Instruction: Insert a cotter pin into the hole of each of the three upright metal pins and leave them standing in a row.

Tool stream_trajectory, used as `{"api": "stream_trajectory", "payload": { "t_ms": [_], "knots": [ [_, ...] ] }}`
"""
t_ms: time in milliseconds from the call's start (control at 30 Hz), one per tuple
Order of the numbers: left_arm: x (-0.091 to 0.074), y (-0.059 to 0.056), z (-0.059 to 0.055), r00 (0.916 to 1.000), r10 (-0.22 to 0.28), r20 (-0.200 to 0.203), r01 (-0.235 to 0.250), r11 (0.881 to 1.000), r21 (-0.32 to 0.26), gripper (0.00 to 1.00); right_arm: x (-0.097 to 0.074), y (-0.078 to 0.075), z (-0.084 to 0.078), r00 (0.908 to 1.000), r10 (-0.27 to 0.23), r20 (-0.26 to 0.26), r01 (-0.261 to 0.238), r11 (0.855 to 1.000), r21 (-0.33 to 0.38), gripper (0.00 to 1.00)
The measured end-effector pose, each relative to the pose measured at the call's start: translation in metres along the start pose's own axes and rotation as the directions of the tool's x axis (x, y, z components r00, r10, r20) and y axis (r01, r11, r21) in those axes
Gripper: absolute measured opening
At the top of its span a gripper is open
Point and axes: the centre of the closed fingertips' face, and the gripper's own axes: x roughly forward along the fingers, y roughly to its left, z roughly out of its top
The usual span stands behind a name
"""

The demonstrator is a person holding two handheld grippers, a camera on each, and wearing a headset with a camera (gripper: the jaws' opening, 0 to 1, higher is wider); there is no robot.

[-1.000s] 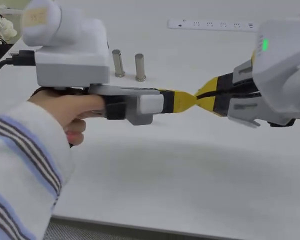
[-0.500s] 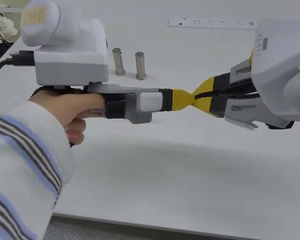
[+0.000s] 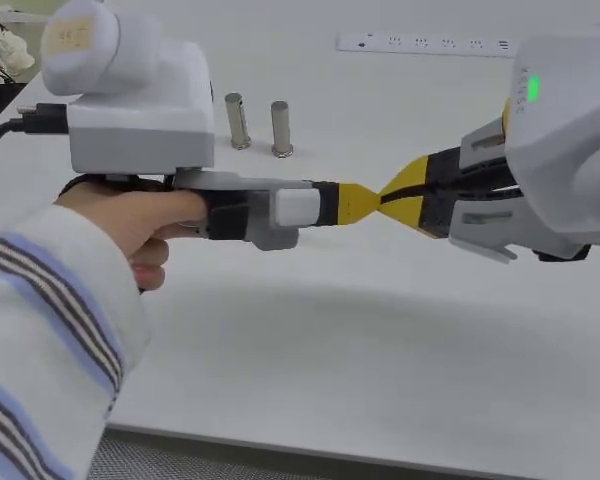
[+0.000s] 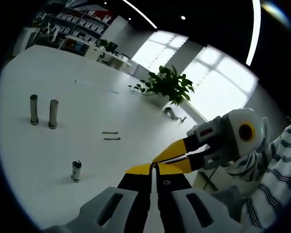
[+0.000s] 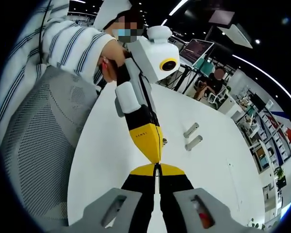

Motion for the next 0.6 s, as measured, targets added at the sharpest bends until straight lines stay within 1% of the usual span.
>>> {"api": "stream_trajectory", "payload": {
  "t_ms": [100, 233, 267, 300, 333, 433, 467, 500, 533, 567, 600],
  "knots": [
    [-0.001, 0.001, 0.001, 1.0000, 0.000, 0.010, 0.001, 1.000, -0.030, 0.00, 0.000, -0.001, 0.001, 1.0000, -0.005, 0.006, 0.005, 1.000, 0.004, 0.00],
    [-0.002, 0.001, 0.003, 0.9998, 0.003, 0.017, -0.003, 1.000, -0.031, 0.00, -0.001, 0.000, 0.003, 0.9998, -0.003, 0.018, 0.003, 1.000, 0.005, 0.00],
    [-0.002, 0.000, 0.004, 0.9997, 0.008, 0.025, -0.006, 0.998, -0.059, 0.00, -0.001, -0.002, 0.003, 0.9998, -0.009, 0.018, 0.009, 1.000, -0.013, 0.00],
    [-0.002, 0.002, 0.005, 0.9994, 0.010, 0.033, -0.007, 0.998, -0.069, 0.00, -0.001, -0.002, 0.003, 0.9998, -0.013, 0.015, 0.013, 1.000, -0.020, 0.00],
    [-0.002, 0.003, 0.008, 0.9987, 0.009, 0.050, -0.006, 0.998, -0.066, 0.00, -0.001, -0.003, 0.004, 0.9998, -0.016, 0.015, 0.017, 0.999, -0.028, 0.00],
    [-0.005, 0.003, 0.010, 0.9983, 0.014, 0.057, -0.011, 0.998, -0.057, 0.00, -0.002, -0.008, 0.005, 0.9987, -0.046, 0.019, 0.047, 0.998, -0.038, 0.00],
    [-0.006, 0.003, 0.011, 0.9980, 0.014, 0.061, -0.010, 0.998, -0.059, 0.00, -0.002, -0.008, 0.004, 0.9985, -0.051, 0.018, 0.052, 0.998, -0.035, 0.02],
    [-0.008, 0.003, 0.013, 0.9975, 0.007, 0.071, -0.001, 0.997, -0.078, 0.00, -0.003, -0.010, 0.004, 0.9981, -0.055, 0.028, 0.055, 0.998, -0.014, 0.04],
    [-0.010, 0.003, 0.015, 0.9969, 0.006, 0.078, 0.001, 0.996, -0.085, 0.00, -0.003, -0.010, 0.003, 0.9982, -0.050, 0.033, 0.050, 0.999, 0.007, 0.07],
    [-0.013, 0.005, 0.019, 0.9949, 0.019, 0.099, -0.011, 0.997, -0.080, 0.00, -0.004, -0.010, 0.002, 0.9984, -0.044, 0.035, 0.043, 0.998, 0.044, 0.08],
    [-0.014, 0.005, 0.020, 0.9944, 0.021, 0.104, -0.013, 0.997, -0.078, 0.00, -0.005, -0.013, 0.002, 0.9980, -0.049, 0.040, 0.046, 0.997, 0.055, 0.09]
  ]
}}
